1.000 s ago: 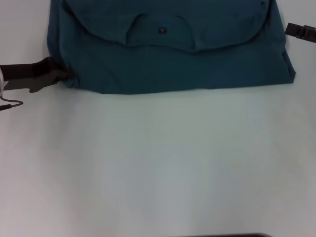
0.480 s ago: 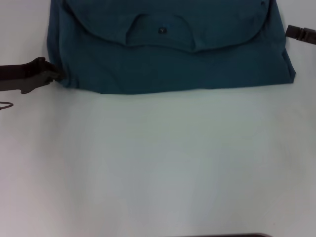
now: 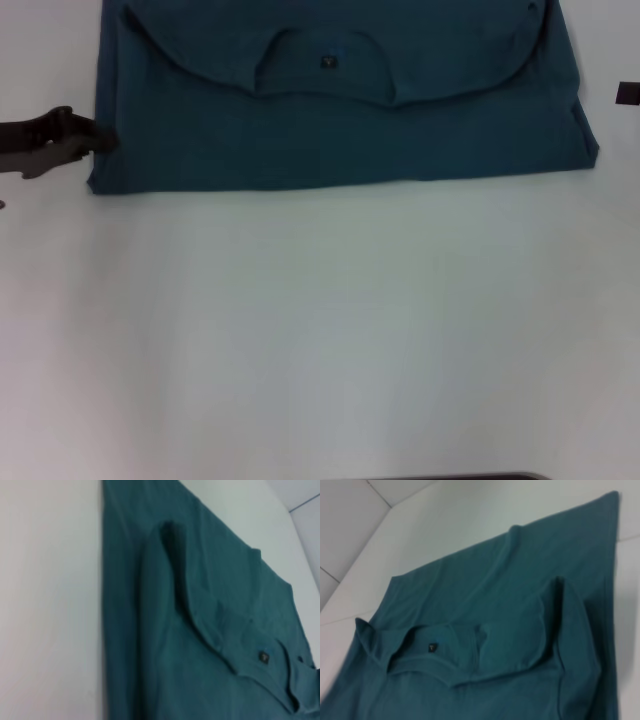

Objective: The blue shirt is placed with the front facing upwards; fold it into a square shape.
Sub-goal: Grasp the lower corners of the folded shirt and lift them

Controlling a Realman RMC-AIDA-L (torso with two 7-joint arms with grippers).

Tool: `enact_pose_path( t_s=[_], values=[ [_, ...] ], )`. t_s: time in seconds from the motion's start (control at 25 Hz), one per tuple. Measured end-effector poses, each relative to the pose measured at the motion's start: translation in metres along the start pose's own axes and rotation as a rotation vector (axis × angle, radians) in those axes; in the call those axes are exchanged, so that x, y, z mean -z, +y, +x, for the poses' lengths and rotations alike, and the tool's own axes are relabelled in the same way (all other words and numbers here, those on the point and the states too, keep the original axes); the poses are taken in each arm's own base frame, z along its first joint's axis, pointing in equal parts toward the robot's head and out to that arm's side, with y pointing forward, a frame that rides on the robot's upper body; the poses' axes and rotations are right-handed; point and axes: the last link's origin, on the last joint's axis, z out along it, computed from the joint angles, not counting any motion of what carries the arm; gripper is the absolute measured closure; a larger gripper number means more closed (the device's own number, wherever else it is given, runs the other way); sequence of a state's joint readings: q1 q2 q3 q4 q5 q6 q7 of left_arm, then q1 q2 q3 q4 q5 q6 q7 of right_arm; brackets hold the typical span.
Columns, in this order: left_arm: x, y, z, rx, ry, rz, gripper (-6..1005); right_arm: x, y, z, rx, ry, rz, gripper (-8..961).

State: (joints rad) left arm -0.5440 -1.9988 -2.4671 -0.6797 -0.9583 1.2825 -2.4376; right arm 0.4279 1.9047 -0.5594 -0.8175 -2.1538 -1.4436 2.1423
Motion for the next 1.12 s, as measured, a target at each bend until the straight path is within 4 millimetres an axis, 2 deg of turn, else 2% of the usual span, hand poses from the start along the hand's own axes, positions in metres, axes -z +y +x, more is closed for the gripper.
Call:
enact_pose_path(
  t_s=[0.2, 0.36, 0.48, 0.68, 0.92, 1.12],
  values=[
    [0.013, 0.001, -0.005, -0.084, 0.04, -0.03, 942, -0.006, 0.006, -0.002, 0.016, 0.001, -0.014, 25],
    [0.019, -0.003, -0.011, -0.064, 0.051, -0.029, 910, -0.01, 0.009, -0.004, 0.026, -0.001, -0.023, 26],
    [0.026, -0.007, -0.014, 0.01, 0.062, -0.049, 680, -0.012, 0.011, -0.006, 0.034, 0.0, -0.028, 26],
    [0.029, -0.01, -0.017, 0.092, 0.052, -0.047, 443, -0.013, 0.011, -0.005, 0.04, 0.003, -0.024, 25],
    [0.017, -0.013, -0.011, 0.103, 0.087, 0.004, 204, -0.016, 0.012, -0.004, 0.052, 0.0, -0.028, 25],
    [0.001, -0.014, -0.013, 0.116, 0.069, 0.035, 135, -0.017, 0.012, -0.004, 0.055, -0.005, -0.028, 26]
  ],
)
